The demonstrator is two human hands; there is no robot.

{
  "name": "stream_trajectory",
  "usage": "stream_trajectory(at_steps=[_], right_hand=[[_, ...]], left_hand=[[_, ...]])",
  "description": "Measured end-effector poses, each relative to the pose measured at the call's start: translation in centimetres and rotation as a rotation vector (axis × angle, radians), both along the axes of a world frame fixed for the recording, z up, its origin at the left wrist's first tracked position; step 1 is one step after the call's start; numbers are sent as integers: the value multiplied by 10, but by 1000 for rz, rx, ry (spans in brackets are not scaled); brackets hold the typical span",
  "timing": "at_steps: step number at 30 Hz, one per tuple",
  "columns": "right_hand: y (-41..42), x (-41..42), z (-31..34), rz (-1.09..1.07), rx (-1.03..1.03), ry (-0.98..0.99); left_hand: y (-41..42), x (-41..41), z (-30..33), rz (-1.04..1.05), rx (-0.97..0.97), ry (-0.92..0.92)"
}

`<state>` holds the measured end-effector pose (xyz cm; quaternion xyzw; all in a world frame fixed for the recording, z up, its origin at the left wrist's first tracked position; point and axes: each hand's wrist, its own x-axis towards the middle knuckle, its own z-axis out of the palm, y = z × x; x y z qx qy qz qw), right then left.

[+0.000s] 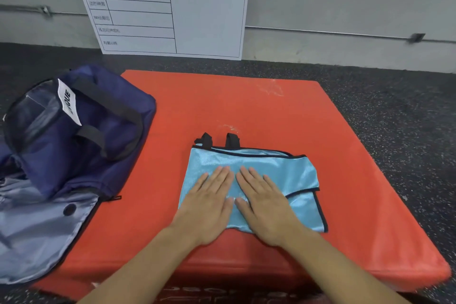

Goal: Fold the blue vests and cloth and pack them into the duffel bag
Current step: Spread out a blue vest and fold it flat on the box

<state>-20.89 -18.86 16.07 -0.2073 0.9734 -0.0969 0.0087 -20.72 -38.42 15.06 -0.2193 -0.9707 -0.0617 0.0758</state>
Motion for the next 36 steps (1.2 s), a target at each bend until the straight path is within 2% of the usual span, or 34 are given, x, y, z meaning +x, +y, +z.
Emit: stream_trajectory(at_steps=[5, 7, 12, 17, 28, 36], right_hand=[[74, -13, 5, -134, 66, 23], [92, -7, 11, -129, 21, 36], [102, 21, 17, 123, -168, 3], [89, 40, 31, 231, -318, 42], [79, 52, 45, 90, -519, -398], [81, 46, 45, -48, -653, -520]], left_hand=[[-32, -6, 5, 103, -12, -7], [-36, -2, 5, 94, -11, 2], [-19, 18, 17, -38, 33, -45], [-10, 27, 11, -89, 35, -103], [-12, 29, 13, -83, 35, -123], [-13, 30, 13, -91, 51, -114]])
